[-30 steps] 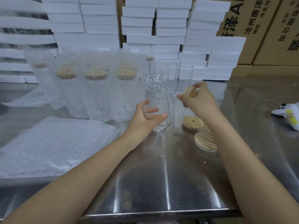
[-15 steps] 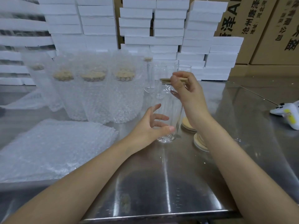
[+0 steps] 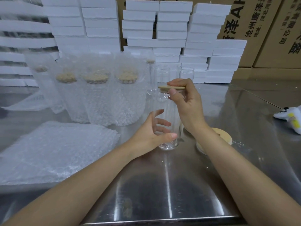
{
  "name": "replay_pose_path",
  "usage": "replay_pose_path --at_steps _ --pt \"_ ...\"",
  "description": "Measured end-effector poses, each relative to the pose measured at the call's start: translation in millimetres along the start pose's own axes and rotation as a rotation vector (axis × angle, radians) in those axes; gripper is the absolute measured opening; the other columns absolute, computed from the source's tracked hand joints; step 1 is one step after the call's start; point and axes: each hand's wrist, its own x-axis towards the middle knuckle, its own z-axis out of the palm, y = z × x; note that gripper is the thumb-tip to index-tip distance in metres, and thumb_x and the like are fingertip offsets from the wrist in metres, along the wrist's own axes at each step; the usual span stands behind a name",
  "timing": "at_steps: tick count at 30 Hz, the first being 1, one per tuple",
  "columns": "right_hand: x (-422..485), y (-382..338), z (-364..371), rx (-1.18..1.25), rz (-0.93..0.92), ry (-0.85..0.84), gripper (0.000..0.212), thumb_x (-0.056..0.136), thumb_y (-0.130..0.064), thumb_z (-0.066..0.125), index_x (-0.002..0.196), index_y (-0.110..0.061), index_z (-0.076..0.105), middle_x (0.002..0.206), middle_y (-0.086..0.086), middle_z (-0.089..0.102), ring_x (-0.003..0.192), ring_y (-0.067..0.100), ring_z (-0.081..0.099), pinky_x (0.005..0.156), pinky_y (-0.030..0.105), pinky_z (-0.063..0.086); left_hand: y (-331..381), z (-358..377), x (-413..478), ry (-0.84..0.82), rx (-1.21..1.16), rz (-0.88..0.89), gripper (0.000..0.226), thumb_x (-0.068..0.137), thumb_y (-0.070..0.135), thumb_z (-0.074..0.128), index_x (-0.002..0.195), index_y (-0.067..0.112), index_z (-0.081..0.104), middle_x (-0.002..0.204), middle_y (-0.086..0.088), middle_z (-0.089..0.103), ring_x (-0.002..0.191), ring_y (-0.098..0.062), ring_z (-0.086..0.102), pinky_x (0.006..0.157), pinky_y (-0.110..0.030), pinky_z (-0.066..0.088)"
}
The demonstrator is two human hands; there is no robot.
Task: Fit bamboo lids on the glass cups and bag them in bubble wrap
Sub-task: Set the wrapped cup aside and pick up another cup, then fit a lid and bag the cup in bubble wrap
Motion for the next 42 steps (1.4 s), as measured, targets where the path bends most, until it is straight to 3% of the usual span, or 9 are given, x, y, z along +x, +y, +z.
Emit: replay_pose_path --at_steps 8,13,16,21,24,29,33,38,42 --pt "-3 1 4 -0.004 -0.034 0.024 0.014 0.084 -0.041 0.058 0.094 -0.031 0.058 0.096 -0.011 0.065 0.091 -0.003 0.062 0.072 0.011 0.047 3 -1 -1 -0.013 -0.006 0.01 0.096 0.058 0.046 0.078 0.138 0.03 0.028 0.114 0.001 0.059 0.096 -0.008 0.066 0.078 -0.023 0.052" --pt "-9 10 4 0.122 0.091 -0.073 0.034 0.083 -0.042 0.059 0.114 -0.034 0.047 0.124 0.001 0.055 0.116 0.027 0.058 0.098 0.05 0.049 5 0 -1 0.023 -0.037 -0.003 0.097 0.06 0.043 0.078 0.141 0.024 0.029 0.113 -0.001 0.061 0.098 -0.011 0.067 0.081 -0.026 0.054" --pt "-11 11 5 0.152 0.222 -0.181 0.056 0.085 -0.032 0.061 0.132 -0.042 0.033 0.142 0.007 0.041 0.124 0.025 0.054 0.098 0.044 0.052 5 -1 -2 0.072 -0.083 -0.038 0.095 0.059 0.048 0.076 0.14 0.021 0.033 0.113 -0.003 0.063 0.102 -0.018 0.067 0.088 -0.034 0.055" --pt "-3 8 -1 0.277 0.354 -0.082 0.06 0.079 -0.029 0.069 0.134 -0.033 0.044 0.117 0.012 0.061 0.085 0.028 0.071 0.074 0.036 0.058 27 -15 -3 0.127 0.076 -0.113 0.071 0.079 0.072 0.045 0.112 0.011 0.063 0.083 -0.007 0.074 0.072 -0.011 0.07 0.068 -0.027 0.056" --pt "1 9 -3 0.296 0.385 0.004 0.057 0.077 -0.029 0.072 0.129 -0.031 0.048 0.11 0.009 0.061 0.073 0.018 0.068 0.069 0.031 0.058 48 -46 -4 0.281 0.707 -0.131 0.06 0.096 0.055 0.041 0.063 0.01 0.063 0.056 -0.007 0.065 0.057 -0.021 0.065 0.06 -0.029 0.05" --pt "-1 12 1 0.168 0.415 0.078 0.036 0.087 -0.033 0.07 0.11 -0.047 0.047 0.119 0.009 0.059 0.095 0.01 0.063 0.058 0.013 0.049 65 -91 -20 0.098 1.477 -0.673 0.054 0.085 0.069 0.05 0.076 0.016 0.044 0.084 0.001 0.049 0.098 -0.026 0.061 0.081 -0.032 0.044" --pt "-1 10 2 0.123 0.402 0.109 0.039 0.084 -0.041 0.071 0.11 -0.05 0.043 0.116 0.004 0.06 0.099 0.011 0.063 0.062 0.019 0.051 65 -101 -26 -0.093 1.319 -0.891 0.054 0.076 0.066 0.066 0.082 0.016 0.045 0.087 0.002 0.057 0.097 -0.022 0.065 0.094 -0.035 0.05" --pt "-3 11 4 0.125 0.404 0.085 0.043 0.085 -0.036 0.073 0.116 -0.044 0.044 0.116 0.007 0.059 0.091 0.007 0.064 0.059 0.016 0.051 75 -107 -29 -0.059 1.237 -0.759 0.036 0.09 0.036 0.065 0.073 0.009 0.051 0.069 -0.002 0.066 0.058 -0.013 0.058 0.062 -0.026 0.048" --pt "1 14 1 0.112 0.394 0.109 0.045 0.086 -0.031 0.072 0.119 -0.039 0.042 0.109 0.003 0.057 0.075 -0.005 0.065 0.06 0.017 0.052 93 -112 -30 0.037 0.764 -0.515 0.04 0.088 0.041 0.064 0.062 0.01 0.059 0.053 -0.001 0.063 0.047 -0.011 0.05 0.054 -0.023 0.042"
